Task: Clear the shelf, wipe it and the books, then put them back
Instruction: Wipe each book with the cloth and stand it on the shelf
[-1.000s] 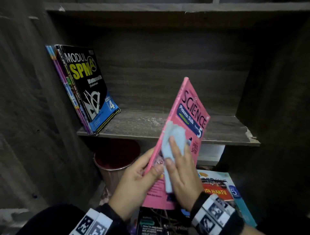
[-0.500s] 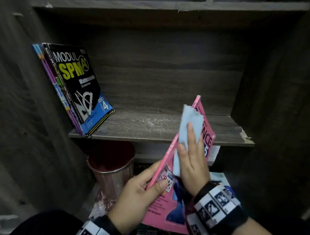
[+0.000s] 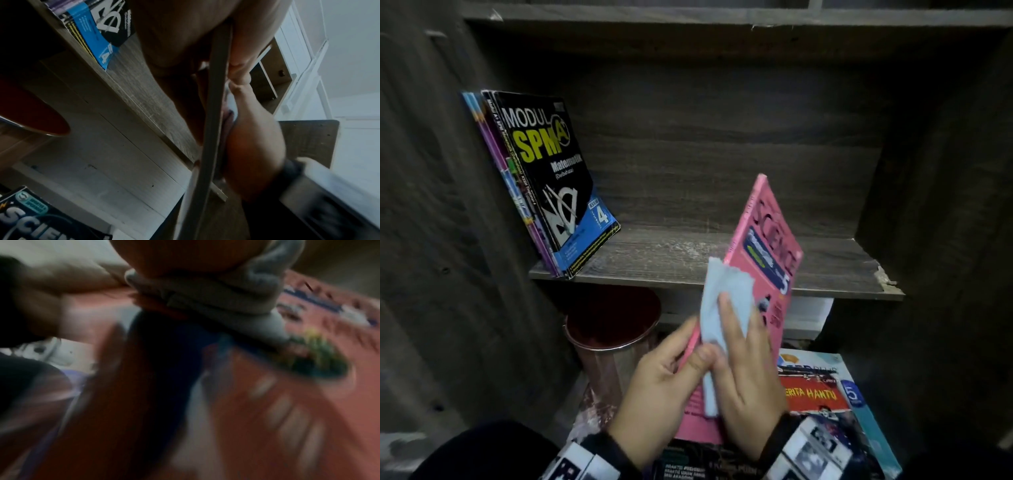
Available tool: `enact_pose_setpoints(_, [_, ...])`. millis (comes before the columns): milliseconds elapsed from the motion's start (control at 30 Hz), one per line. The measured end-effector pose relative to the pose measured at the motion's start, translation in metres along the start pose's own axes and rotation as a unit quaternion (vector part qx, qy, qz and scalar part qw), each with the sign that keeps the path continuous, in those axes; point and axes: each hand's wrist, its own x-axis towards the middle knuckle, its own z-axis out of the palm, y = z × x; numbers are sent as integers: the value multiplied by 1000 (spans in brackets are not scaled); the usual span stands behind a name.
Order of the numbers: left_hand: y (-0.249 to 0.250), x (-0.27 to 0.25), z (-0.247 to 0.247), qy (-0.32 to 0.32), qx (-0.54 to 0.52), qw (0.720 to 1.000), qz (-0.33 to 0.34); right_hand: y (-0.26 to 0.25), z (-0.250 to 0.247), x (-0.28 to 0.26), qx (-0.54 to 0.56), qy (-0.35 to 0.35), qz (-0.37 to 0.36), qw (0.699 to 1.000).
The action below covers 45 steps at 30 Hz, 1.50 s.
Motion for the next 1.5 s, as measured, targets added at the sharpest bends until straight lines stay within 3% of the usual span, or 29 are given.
enact_pose_setpoints(67, [1,-5,6,-34,40,999,-7,11,-19,22,-26,69,18,997])
enact_pose_setpoints(133, [0,-11,12,-79,52,995,-20,28,-37,40,2,149,73,986])
enact_pose_setpoints(233, [3,-16,14,-84,51,995,-31,55,-52,54,68,241,186,950])
enact_pose_setpoints(333, [4,-15,11,-51,36,998,-9,69,-44,57,153,211,327,908])
enact_pose_setpoints(400, [9,-14,10,-12,36,999,31,63,-32,49,186,115,369,903])
enact_pose_setpoints(500, [13,-13,10,55,9,996,74,42,1,22,195,-115,291,930])
enact_pose_setpoints(567, [11,-12,9,68,-6,993,95,28,11,4,275,-177,220,919])
enact_pose_setpoints(667, [6,-11,4,66,66,986,140,4,-1,11,430,-154,175,872])
enact_pose_setpoints(800, [-10,-7,4,-14,260,948,184,-17,-27,36,508,-62,140,848])
enact_pose_setpoints(900, [-21,0,1,-55,309,935,167,-20,-33,43,538,17,150,829])
enact_pose_setpoints(1000, [-23,13,-13,5,353,925,139,-23,-39,46,571,23,159,805])
enact_pose_setpoints(1067, [-18,25,-28,118,300,944,63,-23,-48,47,605,-12,144,783])
enact_pose_setpoints(1133, [-12,36,-48,205,202,956,-62,-20,-58,49,613,-62,116,779])
enact_pose_setpoints(1200, [-10,41,-63,193,39,967,-161,-13,-69,52,598,-93,107,789])
enact_pose_setpoints(1267, [-4,39,-67,142,-59,973,-174,-3,-81,56,600,-96,116,785])
enact_pose_setpoints(1333, [2,37,-65,144,-77,974,-157,7,-91,59,602,-96,138,781])
enact_pose_setpoints(1400, [5,34,-65,141,-129,971,-141,16,-98,62,581,-90,164,792])
enact_pose_setpoints(1500, [8,30,-56,80,-187,972,-115,26,-100,61,551,-73,194,808])
